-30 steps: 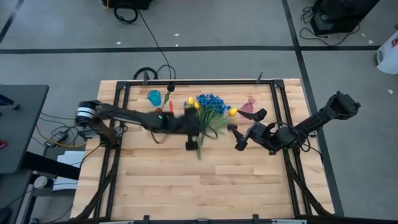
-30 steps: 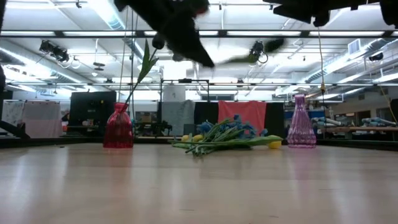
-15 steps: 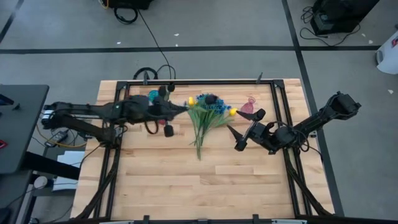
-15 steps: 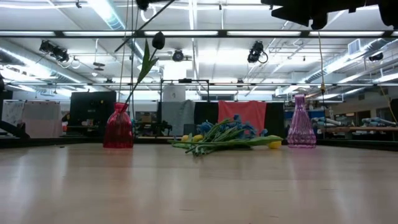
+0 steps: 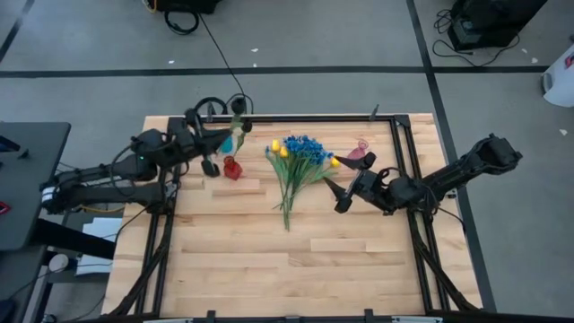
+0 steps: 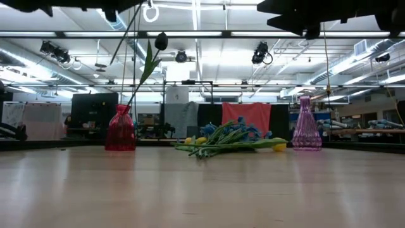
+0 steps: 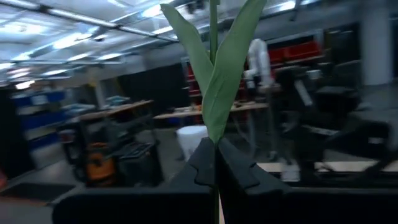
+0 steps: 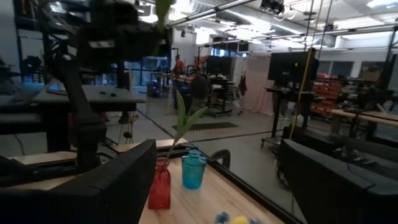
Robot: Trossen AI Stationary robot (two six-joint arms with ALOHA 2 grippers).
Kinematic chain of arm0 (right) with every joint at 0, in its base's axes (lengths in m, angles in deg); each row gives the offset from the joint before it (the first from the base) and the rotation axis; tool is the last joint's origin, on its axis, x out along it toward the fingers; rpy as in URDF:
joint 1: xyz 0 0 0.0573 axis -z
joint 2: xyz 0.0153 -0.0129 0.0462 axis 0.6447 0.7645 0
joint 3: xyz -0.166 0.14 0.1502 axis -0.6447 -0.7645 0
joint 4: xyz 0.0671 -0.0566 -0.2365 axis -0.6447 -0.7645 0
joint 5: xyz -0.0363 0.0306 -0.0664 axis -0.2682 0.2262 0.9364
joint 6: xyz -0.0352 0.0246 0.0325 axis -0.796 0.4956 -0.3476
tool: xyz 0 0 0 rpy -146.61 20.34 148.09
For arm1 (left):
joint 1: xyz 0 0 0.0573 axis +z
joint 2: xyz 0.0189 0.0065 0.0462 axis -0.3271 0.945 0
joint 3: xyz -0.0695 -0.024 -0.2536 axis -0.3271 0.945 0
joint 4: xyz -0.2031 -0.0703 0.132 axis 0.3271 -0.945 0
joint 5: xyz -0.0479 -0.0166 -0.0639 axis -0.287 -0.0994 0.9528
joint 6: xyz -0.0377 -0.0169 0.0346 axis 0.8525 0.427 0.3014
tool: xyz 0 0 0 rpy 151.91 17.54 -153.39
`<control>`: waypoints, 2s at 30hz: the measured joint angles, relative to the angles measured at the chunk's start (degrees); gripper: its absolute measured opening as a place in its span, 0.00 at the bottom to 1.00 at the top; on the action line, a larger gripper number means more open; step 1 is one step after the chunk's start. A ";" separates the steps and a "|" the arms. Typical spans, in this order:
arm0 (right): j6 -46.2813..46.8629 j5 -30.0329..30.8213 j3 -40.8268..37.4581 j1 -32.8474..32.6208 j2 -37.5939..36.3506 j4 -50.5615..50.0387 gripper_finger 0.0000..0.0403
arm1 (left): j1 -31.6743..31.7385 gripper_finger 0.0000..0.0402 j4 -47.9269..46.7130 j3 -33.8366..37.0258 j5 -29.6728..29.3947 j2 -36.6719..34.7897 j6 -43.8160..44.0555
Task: Sort flowers into vase by color
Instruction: Put the black flower into the red vase
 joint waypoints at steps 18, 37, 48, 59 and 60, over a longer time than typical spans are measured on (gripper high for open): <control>2.84 -4.73 0.00 3.18 0.01 -1.91 0.86 | 25.42 0.01 25.39 13.33 18.01 6.54 15.57; 2.95 -4.55 0.00 3.38 0.00 -1.74 0.86 | 24.70 0.01 53.12 29.98 14.39 7.71 29.50; 2.97 -4.77 0.00 5.03 0.02 -1.55 0.86 | 20.02 0.01 55.26 29.24 8.70 12.29 25.92; 2.97 -5.01 0.00 5.62 0.02 -1.75 0.86 | 17.77 0.01 64.60 27.95 4.39 21.92 22.97; 2.97 -5.01 0.00 5.62 0.00 -1.77 0.86 | 17.75 0.01 64.62 27.97 4.41 22.70 22.86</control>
